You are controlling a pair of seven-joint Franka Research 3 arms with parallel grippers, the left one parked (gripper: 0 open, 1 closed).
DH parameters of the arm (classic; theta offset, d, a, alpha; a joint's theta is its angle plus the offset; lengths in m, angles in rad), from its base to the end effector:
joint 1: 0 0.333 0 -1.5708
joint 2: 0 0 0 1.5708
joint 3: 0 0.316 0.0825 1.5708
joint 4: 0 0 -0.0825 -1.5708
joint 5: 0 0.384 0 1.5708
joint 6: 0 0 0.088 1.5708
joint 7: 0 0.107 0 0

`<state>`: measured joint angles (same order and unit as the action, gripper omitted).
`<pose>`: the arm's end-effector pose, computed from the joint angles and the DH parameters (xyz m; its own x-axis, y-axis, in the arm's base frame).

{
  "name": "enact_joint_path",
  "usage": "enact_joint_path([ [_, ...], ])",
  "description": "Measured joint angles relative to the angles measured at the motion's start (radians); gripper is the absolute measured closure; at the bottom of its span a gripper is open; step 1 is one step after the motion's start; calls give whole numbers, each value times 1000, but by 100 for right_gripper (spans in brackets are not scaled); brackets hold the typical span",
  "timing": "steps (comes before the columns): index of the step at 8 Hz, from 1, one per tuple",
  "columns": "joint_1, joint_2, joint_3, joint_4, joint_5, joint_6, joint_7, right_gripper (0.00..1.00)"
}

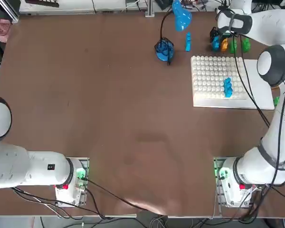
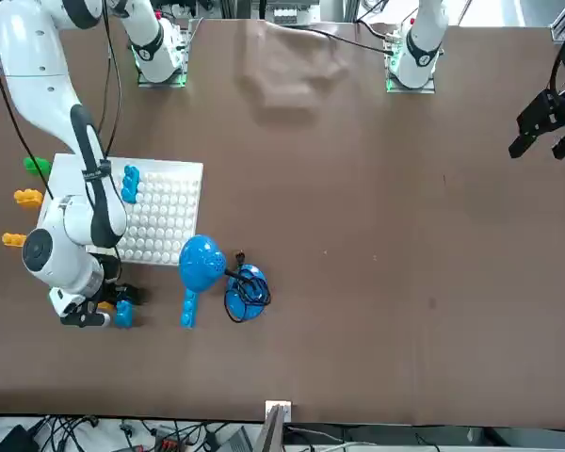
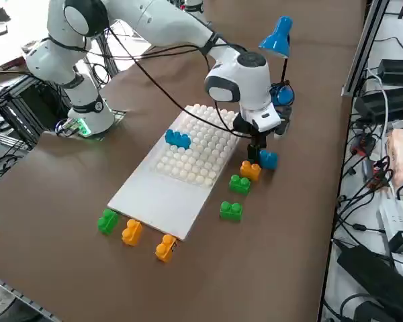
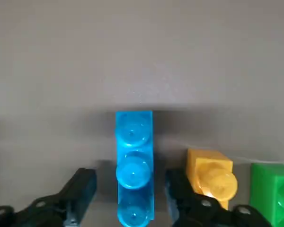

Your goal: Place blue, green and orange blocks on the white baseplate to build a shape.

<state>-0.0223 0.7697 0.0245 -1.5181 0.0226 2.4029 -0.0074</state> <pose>0.7225 -0.0013 0.2163 0.9933 -0.0159 0.1148 -0.0122 -0.9994 -0.0332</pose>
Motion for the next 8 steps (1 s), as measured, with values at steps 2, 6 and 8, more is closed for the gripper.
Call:
enact_joint_path([
  [2, 0, 0, 0, 0, 0, 0, 0, 28],
  [6, 0, 0, 0, 0, -2, -2, 0, 47],
  [8, 0, 0, 0, 0, -2, -3, 0, 49],
])
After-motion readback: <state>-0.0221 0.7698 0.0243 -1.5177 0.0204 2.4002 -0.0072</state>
